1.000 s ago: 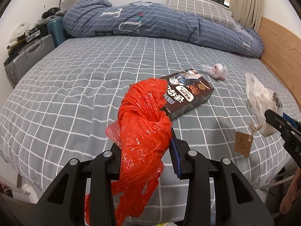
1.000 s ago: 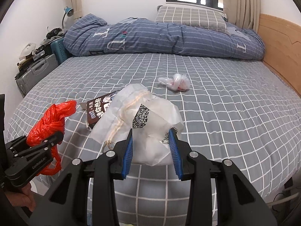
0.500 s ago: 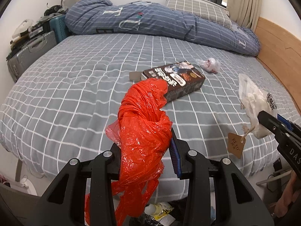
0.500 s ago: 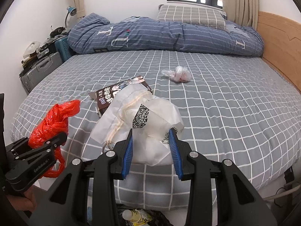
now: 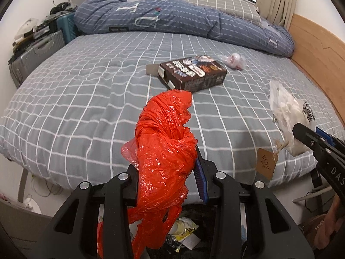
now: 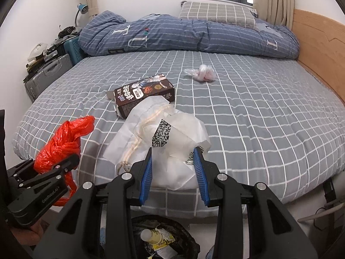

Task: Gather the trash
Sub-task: 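Carry the red bag and white QR-code bag with both grippers over the black bin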

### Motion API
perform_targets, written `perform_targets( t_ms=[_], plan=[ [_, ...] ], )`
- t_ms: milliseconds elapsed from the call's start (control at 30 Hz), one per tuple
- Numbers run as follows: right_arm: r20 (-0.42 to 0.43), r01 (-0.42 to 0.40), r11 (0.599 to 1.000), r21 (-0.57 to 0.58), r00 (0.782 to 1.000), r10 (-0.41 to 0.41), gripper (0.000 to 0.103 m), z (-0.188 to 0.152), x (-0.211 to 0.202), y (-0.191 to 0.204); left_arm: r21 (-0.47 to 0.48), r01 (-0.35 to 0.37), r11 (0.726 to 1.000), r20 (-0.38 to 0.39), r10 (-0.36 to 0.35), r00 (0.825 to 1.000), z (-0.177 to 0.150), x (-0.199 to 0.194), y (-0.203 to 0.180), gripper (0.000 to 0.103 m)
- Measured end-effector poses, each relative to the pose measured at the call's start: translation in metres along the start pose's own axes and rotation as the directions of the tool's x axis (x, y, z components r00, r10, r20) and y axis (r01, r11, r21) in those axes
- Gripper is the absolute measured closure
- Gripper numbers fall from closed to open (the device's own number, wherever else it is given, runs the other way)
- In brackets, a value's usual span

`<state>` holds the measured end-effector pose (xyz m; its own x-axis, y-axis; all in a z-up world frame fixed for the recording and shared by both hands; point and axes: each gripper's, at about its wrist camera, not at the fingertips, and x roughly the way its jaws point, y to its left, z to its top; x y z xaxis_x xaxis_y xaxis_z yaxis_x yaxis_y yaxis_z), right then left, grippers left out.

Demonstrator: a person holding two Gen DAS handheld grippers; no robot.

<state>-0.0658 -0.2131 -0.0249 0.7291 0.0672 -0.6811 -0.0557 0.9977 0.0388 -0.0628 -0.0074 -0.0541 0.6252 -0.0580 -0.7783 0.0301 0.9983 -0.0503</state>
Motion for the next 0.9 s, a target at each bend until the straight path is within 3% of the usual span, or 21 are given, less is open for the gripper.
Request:
perform_targets(
  t_ms=[900],
  plan=[
    [-0.059,-0.027,0.999,-0.028,0.998,0.025,0.068,-0.064,-0.043,0.019,-0.044,0.009,0.999,-0.033,-0.010,0.999,-0.061,-0.050,0.005,0.066]
  ],
)
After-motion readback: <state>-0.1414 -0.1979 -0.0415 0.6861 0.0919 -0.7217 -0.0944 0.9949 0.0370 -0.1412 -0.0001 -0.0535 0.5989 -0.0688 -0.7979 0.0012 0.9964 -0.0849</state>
